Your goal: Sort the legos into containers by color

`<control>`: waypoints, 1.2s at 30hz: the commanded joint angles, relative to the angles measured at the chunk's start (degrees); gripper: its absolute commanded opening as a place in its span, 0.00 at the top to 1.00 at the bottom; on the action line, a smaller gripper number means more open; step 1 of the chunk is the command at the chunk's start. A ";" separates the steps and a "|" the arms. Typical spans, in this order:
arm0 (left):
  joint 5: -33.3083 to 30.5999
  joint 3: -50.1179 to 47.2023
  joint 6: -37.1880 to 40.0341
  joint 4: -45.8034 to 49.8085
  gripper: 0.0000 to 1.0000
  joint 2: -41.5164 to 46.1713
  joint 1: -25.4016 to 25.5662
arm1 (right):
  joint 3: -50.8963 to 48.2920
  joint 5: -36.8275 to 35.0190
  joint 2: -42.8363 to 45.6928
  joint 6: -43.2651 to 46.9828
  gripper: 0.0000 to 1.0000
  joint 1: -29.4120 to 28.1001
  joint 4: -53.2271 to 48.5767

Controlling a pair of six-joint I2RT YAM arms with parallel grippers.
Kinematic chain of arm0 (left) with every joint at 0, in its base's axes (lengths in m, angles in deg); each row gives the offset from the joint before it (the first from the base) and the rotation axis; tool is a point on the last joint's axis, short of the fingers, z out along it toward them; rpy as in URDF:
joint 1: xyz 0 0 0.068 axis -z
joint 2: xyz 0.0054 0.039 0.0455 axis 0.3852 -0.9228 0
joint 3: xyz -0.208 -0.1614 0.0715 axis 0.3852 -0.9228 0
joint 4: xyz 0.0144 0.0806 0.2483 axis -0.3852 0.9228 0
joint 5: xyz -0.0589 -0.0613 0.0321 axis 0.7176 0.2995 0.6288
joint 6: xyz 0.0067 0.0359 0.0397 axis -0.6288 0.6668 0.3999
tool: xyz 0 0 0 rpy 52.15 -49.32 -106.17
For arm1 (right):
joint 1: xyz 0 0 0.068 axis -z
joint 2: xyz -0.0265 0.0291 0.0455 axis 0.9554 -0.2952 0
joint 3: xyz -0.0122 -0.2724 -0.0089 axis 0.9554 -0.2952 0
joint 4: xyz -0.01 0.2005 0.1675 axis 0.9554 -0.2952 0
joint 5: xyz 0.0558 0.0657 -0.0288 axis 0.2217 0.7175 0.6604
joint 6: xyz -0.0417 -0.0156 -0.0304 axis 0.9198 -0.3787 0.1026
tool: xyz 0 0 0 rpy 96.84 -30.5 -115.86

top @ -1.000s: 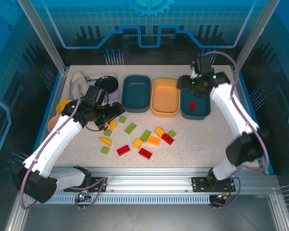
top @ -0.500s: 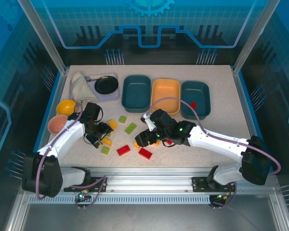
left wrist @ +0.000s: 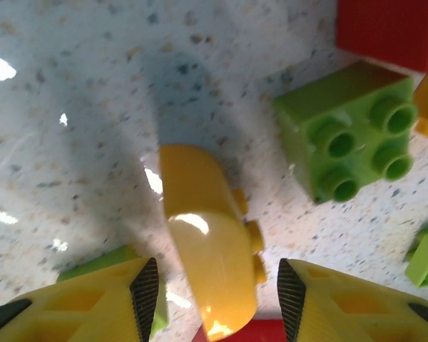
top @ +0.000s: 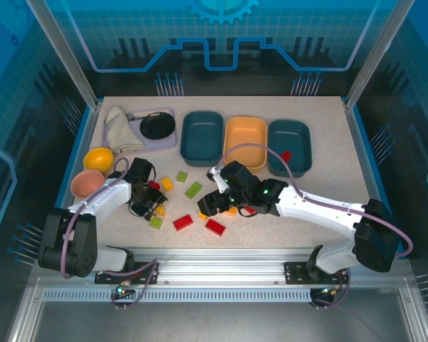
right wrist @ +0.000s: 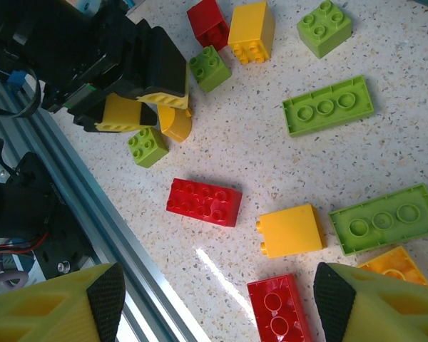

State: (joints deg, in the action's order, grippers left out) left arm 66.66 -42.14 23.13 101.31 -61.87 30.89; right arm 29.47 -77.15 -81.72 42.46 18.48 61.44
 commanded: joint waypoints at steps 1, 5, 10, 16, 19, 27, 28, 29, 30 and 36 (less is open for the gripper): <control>-1.60 -2.28 0.29 -2.96 0.54 -1.61 -0.49 | -0.64 1.08 0.53 -1.40 0.27 -0.45 3.50; -2.24 -2.40 1.00 -4.46 0.64 -2.99 -0.55 | -0.84 1.42 0.36 -2.41 0.27 -0.49 4.12; -2.82 -2.51 1.46 -4.86 0.72 -2.36 -0.50 | -0.63 1.03 0.47 -2.56 0.27 -0.50 3.91; -4.54 -1.29 1.40 -1.45 0.90 3.50 -0.50 | -0.73 -0.18 0.86 -2.96 0.27 -0.42 3.28; -4.15 1.14 1.07 1.58 0.96 8.02 -0.01 | -0.53 -2.41 2.19 -3.62 0.27 0.17 2.25; -2.38 19.81 4.28 4.70 0.99 2.36 6.96 | -3.23 -11.96 10.36 -11.70 0.24 6.44 5.26; -2.57 22.96 5.12 4.40 0.99 -0.48 7.59 | -3.58 -12.67 10.96 -12.68 0.23 7.70 5.96; -2.71 25.85 6.07 4.07 0.99 -3.60 8.07 | -3.56 -13.17 11.35 -13.57 0.22 9.11 6.19; -2.45 29.00 6.83 3.82 0.99 -6.41 8.41 | -3.37 -13.21 11.37 -14.28 0.22 10.48 6.24; -2.43 49.67 12.52 6.12 0.98 -27.32 10.01 | -1.33 -9.43 8.55 -18.19 0.22 19.78 5.02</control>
State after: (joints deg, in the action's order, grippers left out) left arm 63.41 0.94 31.09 104.61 -82.72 40.18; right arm 26.82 -87.40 -71.80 27.77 35.31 66.12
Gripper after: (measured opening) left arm 0.260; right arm 0.782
